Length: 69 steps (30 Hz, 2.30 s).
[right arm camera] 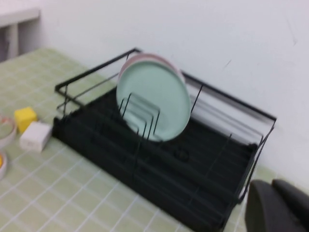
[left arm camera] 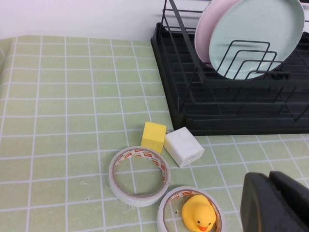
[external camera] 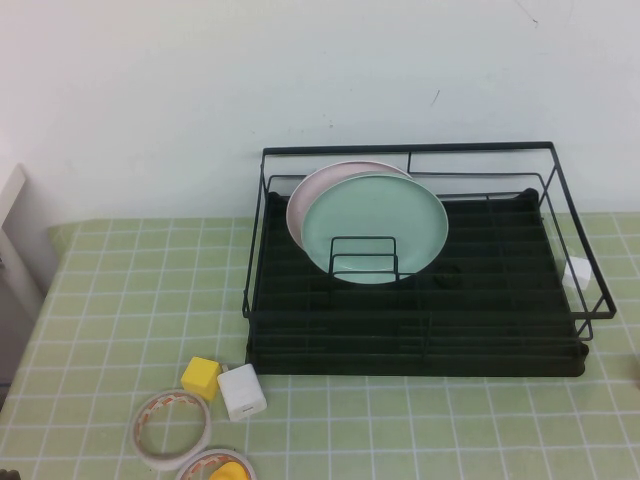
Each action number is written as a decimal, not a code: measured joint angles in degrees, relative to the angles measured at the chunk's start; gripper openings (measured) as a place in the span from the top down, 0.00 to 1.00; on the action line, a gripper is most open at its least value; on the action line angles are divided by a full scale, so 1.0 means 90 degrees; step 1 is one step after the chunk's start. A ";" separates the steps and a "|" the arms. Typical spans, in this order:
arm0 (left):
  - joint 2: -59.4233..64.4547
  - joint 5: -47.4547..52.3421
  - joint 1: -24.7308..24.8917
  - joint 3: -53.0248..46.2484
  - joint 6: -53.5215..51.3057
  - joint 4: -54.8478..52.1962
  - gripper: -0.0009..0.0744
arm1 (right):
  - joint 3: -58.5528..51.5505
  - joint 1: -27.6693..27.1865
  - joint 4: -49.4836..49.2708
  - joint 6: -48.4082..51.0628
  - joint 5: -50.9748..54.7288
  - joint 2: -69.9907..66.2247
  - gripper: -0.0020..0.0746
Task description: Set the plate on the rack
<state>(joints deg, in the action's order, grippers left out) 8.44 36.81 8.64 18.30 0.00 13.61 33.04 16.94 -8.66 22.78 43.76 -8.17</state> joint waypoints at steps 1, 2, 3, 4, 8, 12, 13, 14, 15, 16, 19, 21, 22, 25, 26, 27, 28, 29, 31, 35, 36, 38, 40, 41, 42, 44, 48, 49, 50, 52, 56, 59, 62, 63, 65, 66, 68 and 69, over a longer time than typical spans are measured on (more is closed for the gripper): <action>0.0000 0.0000 0.0000 0.0000 0.0000 0.0000 0.99 | -0.0250 0.0000 -0.0014 0.0000 -0.0260 0.0123 0.96; -0.0011 0.0000 0.0000 0.0000 0.0000 0.0000 0.99 | -0.0523 0.0000 -0.0051 0.0000 -0.0542 0.0226 0.96; -0.0015 0.0000 0.0000 0.0000 0.0000 0.0000 0.99 | -0.0814 0.0000 -0.0099 0.0000 -0.0814 0.0310 0.96; -0.0014 0.0000 0.0000 0.0000 0.0000 0.0000 0.99 | -0.1054 -0.0012 -0.0148 0.0000 -0.1082 0.0375 0.96; -0.0014 0.0000 0.0000 0.0000 0.0000 0.0000 0.99 | -0.2124 -0.0429 -0.0347 -0.0071 -0.1948 0.0676 0.96; -0.0014 0.0000 0.0000 0.0000 0.0000 0.0000 0.99 | -0.2904 -0.1530 -0.0195 -0.0360 -0.2366 0.0918 0.96; -0.0014 0.0000 0.0000 0.0000 -0.0035 0.0000 0.99 | -0.3012 -0.1787 -0.0116 -0.0495 -0.2392 0.0937 0.96; -0.0014 0.0000 0.0000 0.0000 -0.0049 0.0000 0.99 | -0.3133 -0.2098 -0.0007 -0.0629 -0.2426 0.0966 0.96; -0.0014 0.0000 0.0000 0.0000 -0.0058 0.0000 0.99 | -0.3240 -0.2376 0.0094 -0.0741 -0.2438 0.0983 0.96; -0.0014 0.0000 0.0000 0.0000 -0.0062 0.0000 0.99 | -0.3312 -0.2563 0.0189 -0.0827 -0.2451 0.0983 0.96; -0.0014 0.0000 0.0000 0.0000 -0.0087 0.0000 0.99 | -0.3436 -0.2876 0.0456 -0.1100 -0.2462 0.0983 0.96; -0.0014 0.0000 0.0000 0.0000 -0.0092 0.0000 0.99 | -0.3469 -0.2808 0.0607 -0.1387 -0.2554 0.0983 0.96; -0.0014 0.0000 0.0000 0.0000 -0.0120 0.0000 0.99 | -0.3498 -0.2730 0.0687 -0.1558 -0.2629 0.0983 0.96; -0.0014 0.0012 0.0000 0.0000 -0.0119 -0.0007 0.99 | -0.3678 -0.2318 0.1327 -0.2377 -0.2948 0.0983 0.96; -0.0014 0.0012 0.0000 0.0000 -0.0119 -0.0007 0.99 | -0.3762 -0.2161 0.1564 -0.2737 -0.3094 0.0983 0.96; -0.0014 0.0012 0.0000 0.0000 -0.0119 -0.0007 0.99 | -0.3820 -0.2026 0.1740 -0.3057 -0.3234 0.0983 0.96; -0.0014 0.0012 0.0000 0.0000 -0.0119 -0.0007 0.99 | -0.3836 -0.1916 0.1804 -0.3241 -0.3288 0.0983 0.96; -0.0014 0.0012 0.0000 0.0000 -0.0119 -0.0007 0.99 | -0.3836 -0.1851 0.1864 -0.3360 -0.3288 0.0983 0.96; -0.0014 0.0012 0.0000 0.0000 -0.0119 -0.0007 0.99 | -0.3836 -0.1821 0.1879 -0.3385 -0.3200 0.0983 0.96; -0.0014 0.0012 0.0000 0.0000 -0.0119 -0.0007 0.99 | -0.3823 -0.1817 0.1825 -0.3337 -0.2774 0.0983 0.96; -0.0014 0.0012 0.0000 0.0000 -0.0119 -0.0007 0.99 | -0.3823 -0.1817 0.1824 -0.3339 -0.2746 0.0983 0.96; -0.0014 0.0012 0.0000 0.0000 -0.0119 -0.0007 0.99 | -0.3823 -0.1817 0.1824 -0.3321 -0.2734 0.0983 0.96; -0.0014 0.0012 0.0000 0.0000 -0.0119 -0.0007 0.99 | -0.3823 -0.1817 0.1824 -0.3310 -0.2734 0.0983 0.96; -0.0014 0.0012 0.0000 0.0000 -0.0119 -0.0007 0.99 | -0.3823 -0.1817 0.1824 -0.3310 -0.2734 0.0983 0.96; -0.0014 0.0012 0.0000 0.0000 -0.0119 -0.0007 0.99 | -0.3823 -0.1806 0.1824 -0.3299 -0.2734 0.0983 0.96; -0.0014 0.0012 0.0000 0.0000 -0.0119 -0.0007 0.99 | -0.3823 -0.1807 0.1824 -0.3299 -0.2734 0.0983 0.96; -0.0014 0.0012 0.0000 0.0000 -0.0119 -0.0007 0.99 | -0.3823 -0.1807 0.1824 -0.3284 -0.2734 0.0983 0.96; -0.0014 0.0012 0.0000 0.0000 -0.0119 -0.0007 0.99 | -0.3823 -0.1807 0.1824 -0.3274 -0.2734 0.0983 0.96; -0.0014 0.0012 0.0000 0.0000 -0.0119 -0.0007 0.99 | -0.3823 -0.1807 0.1824 -0.3274 -0.2734 0.0983 0.96; -0.0014 0.0012 0.0000 0.0000 -0.0119 -0.0007 0.99 | -0.3814 -0.1807 0.1824 -0.3274 -0.2725 0.0983 0.96; -0.0014 0.0012 0.0000 0.0000 -0.0119 -0.0007 0.99 | -0.3814 -0.1807 0.1824 -0.3259 -0.2708 0.0983 0.96; -0.0014 0.0012 0.0000 0.0000 -0.0119 -0.0015 0.99 | -0.3814 -0.1807 0.1824 -0.3259 -0.2696 0.0983 0.96; -0.0014 0.0012 0.0000 0.0000 -0.0119 -0.0015 0.99 | -0.3811 -0.1807 0.1824 -0.3259 -0.2696 0.0983 0.96; -0.0014 0.0012 0.0000 0.0000 -0.0119 -0.0015 0.99 | -0.3811 -0.1807 0.1824 -0.3259 -0.2696 0.0983 0.96; -0.0014 -0.0009 0.0000 -0.0031 -0.0119 -0.0015 0.99 | -0.3811 -0.1807 0.1824 -0.3259 -0.2685 0.0983 0.96; -0.0029 -0.0098 0.0000 -0.0093 -0.0119 -0.0060 0.99 | -0.3811 -0.1807 0.1824 -0.3259 -0.2686 0.0983 0.96; -0.0054 -0.0449 0.0000 -0.0335 -0.0079 -0.0294 0.99 | -0.3811 -0.1807 0.1824 -0.3259 -0.2686 0.0983 0.96; -0.0104 -0.0760 0.0000 -0.0536 0.0043 -0.0449 0.99 | -0.3811 -0.1807 0.1824 -0.3256 -0.2686 0.0983 0.96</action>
<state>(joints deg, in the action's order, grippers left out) 7.50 29.97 8.64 13.48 0.39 9.57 -1.25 0.68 7.76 -6.52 19.59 0.67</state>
